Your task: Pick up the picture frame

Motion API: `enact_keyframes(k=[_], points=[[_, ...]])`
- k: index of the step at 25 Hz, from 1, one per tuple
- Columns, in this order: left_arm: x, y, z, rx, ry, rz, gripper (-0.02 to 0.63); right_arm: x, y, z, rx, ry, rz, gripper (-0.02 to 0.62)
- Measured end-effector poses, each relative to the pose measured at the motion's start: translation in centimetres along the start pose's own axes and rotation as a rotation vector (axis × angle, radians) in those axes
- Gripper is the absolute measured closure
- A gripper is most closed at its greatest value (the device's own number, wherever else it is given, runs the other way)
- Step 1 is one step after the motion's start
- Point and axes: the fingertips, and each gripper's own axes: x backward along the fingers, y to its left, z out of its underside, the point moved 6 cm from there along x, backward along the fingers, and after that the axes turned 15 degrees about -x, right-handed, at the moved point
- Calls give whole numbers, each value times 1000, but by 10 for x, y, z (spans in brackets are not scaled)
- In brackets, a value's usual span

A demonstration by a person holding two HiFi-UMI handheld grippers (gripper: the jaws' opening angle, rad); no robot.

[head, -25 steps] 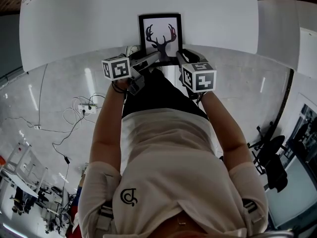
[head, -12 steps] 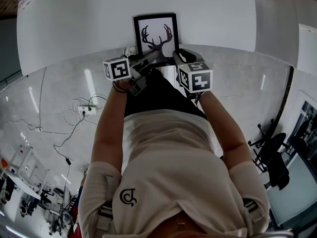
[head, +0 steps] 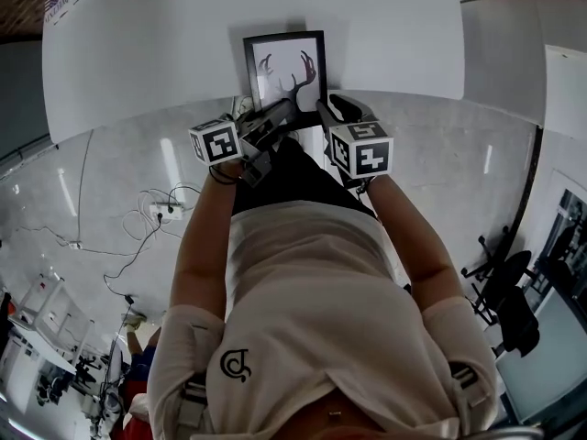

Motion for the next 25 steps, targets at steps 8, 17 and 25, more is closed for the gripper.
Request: enact_keyframes(k=[8,17,25], points=[[22,-36,-56,-217,-45,-155,583,31,18,-29,1,-76,-21,561],[40,-60,-154,-567,-91,-264,583,31,60,-106,54,-228,-54,588],[53,-98,-241,-896,-143,-342,583,51,95,-168,183,-419,-81,588]])
